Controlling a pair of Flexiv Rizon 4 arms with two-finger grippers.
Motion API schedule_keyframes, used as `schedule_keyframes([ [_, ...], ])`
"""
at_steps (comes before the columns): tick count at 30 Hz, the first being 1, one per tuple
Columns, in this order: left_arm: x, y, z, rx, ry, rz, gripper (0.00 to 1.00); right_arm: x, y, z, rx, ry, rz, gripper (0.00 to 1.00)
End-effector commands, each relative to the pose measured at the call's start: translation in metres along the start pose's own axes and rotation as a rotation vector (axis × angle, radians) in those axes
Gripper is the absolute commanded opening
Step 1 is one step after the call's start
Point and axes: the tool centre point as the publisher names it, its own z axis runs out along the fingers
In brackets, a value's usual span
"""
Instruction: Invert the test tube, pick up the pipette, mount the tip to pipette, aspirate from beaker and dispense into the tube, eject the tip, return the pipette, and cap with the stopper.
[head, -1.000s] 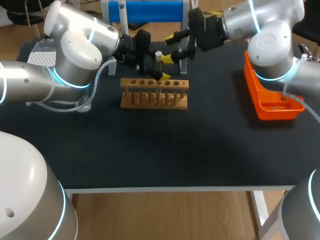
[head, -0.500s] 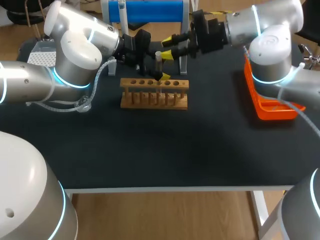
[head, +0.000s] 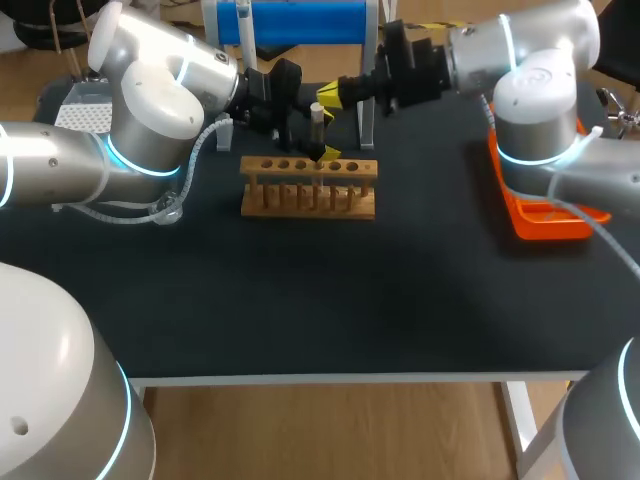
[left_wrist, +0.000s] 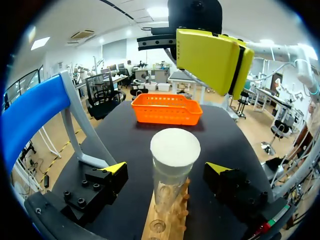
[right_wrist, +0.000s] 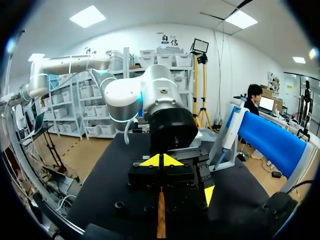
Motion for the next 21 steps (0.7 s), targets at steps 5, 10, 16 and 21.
schedule_keyframes([
  [5, -0.001, -0.001, 0.0, -0.004, 0.003, -0.001, 1.0, -0.006, -0.002, 0.005, -0.041, 0.023, -0.001, 0.0],
  [10, -0.001, -0.001, 0.0, -0.004, 0.003, -0.001, 1.0, -0.009, -0.003, 0.006, -0.067, 0.036, 0.002, 0.0],
  [16, -0.001, -0.001, 0.0, -0.004, 0.003, -0.001, 1.0, -0.013, -0.006, 0.008, -0.079, 0.043, 0.006, 0.0],
  [21, -0.001, -0.001, 0.0, -0.004, 0.003, -0.001, 1.0, -0.016, -0.008, 0.009, -0.084, 0.046, 0.011, 0.0],
])
